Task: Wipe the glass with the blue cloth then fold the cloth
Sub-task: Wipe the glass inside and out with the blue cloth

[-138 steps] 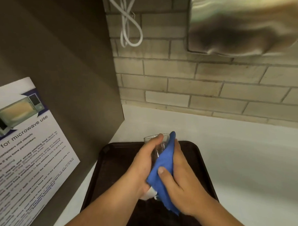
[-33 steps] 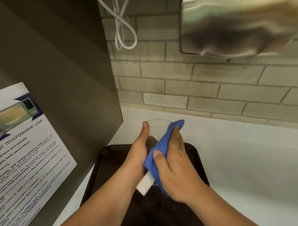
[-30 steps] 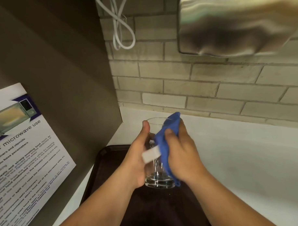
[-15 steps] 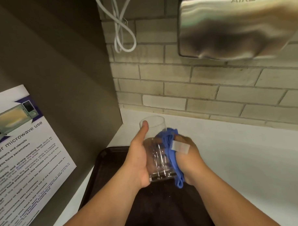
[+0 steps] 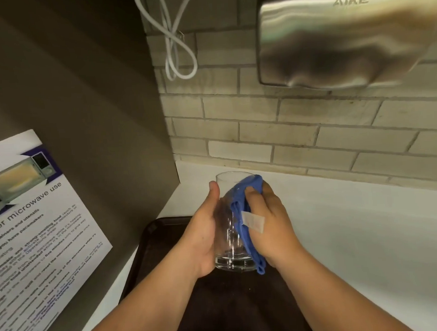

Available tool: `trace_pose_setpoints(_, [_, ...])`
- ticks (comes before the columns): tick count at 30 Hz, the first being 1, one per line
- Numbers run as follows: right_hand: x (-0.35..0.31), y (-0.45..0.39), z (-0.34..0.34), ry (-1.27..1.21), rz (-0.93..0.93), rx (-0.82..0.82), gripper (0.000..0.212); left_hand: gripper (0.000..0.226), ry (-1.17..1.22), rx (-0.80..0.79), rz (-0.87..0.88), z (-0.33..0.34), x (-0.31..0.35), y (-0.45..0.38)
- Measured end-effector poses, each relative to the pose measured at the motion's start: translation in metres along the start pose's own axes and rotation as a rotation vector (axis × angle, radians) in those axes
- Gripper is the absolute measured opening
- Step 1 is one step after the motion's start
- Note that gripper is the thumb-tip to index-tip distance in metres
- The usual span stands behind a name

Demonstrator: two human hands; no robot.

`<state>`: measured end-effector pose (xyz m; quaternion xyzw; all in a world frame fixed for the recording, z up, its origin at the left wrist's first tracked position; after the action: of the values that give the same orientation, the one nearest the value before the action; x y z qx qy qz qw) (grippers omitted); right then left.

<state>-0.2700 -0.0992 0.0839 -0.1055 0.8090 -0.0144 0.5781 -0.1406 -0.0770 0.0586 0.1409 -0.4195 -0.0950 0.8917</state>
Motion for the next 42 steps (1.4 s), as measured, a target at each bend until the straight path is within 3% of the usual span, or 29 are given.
trace_pose_setpoints(6, [0.005, 0.002, 0.009, 0.103, -0.093, 0.041, 0.023, 0.066, 0.057, -0.035, 0.048, 0.010, -0.006, 0.004])
trace_pose_setpoints(11, [0.022, 0.004, -0.003, -0.086, 0.188, -0.137, 0.034, 0.089, 0.203, 0.038, 0.033, 0.004, 0.003, -0.001])
trace_pose_setpoints(12, [0.025, 0.012, -0.003, -0.097, 0.173, -0.184, 0.031, 0.088, 0.211, 0.066, 0.045, 0.002, 0.007, -0.004])
trace_pose_setpoints(14, [0.026, 0.033, 0.000, 0.030, -0.026, -0.229, 0.025, 0.080, 0.161, 0.055, 0.082, 0.002, 0.011, -0.005])
trace_pose_setpoints(15, [0.024, 0.041, 0.004, 0.121, -0.129, -0.226, 0.031, 0.080, 0.144, 0.033, 0.100, 0.004, 0.011, -0.005])
trace_pose_setpoints(17, [0.014, 0.045, 0.011, 0.246, -0.241, -0.154, 0.054, 0.078, 0.112, -0.016, 0.097, 0.005, 0.008, -0.006])
trace_pose_setpoints(19, [0.000, 0.037, 0.010, 0.242, -0.285, -0.034, 0.053, 0.066, 0.091, -0.107, 0.104, 0.007, 0.006, -0.003])
trace_pose_setpoints(22, [-0.013, 0.012, -0.001, 0.084, -0.143, 0.058, 0.024, 0.073, 0.097, -0.149, 0.093, 0.007, 0.004, 0.002])
trace_pose_setpoints(24, [-0.010, 0.000, -0.005, 0.007, -0.031, 0.027, 0.028, 0.079, 0.080, -0.116, 0.104, 0.007, 0.004, 0.004])
trace_pose_setpoints(27, [-0.005, 0.004, -0.001, 0.102, -0.084, 0.087, 0.025, 0.074, -0.001, -0.003, 0.112, 0.008, 0.008, 0.004])
trace_pose_setpoints(31, [-0.002, 0.007, 0.010, 0.195, -0.134, 0.098, 0.029, 0.076, 0.027, 0.006, 0.038, 0.013, 0.004, 0.007])
trace_pose_setpoints(36, [0.007, 0.003, -0.003, -0.097, 0.073, -0.058, 0.040, 0.094, 0.158, -0.015, 0.007, 0.011, 0.007, 0.005])
trace_pose_setpoints(39, [0.016, 0.026, -0.004, 0.202, -0.138, -0.127, 0.029, 0.095, 0.150, 0.064, 0.009, 0.003, 0.006, -0.003])
trace_pose_setpoints(42, [0.009, 0.043, 0.010, 0.372, -0.203, -0.073, 0.049, 0.084, 0.077, 0.089, 0.044, -0.001, 0.005, -0.006])
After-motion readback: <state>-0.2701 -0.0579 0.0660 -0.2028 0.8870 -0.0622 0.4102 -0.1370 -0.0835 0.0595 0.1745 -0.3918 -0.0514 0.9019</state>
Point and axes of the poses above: each hand's wrist, its own y-axis away from the middle knuckle, its own z-axis out of the palm, x = y × z, the point moved 1 cm from there along -y, towards the middle knuckle, and after that the axes turned 13 degrees about y, right-handed, at the moved point
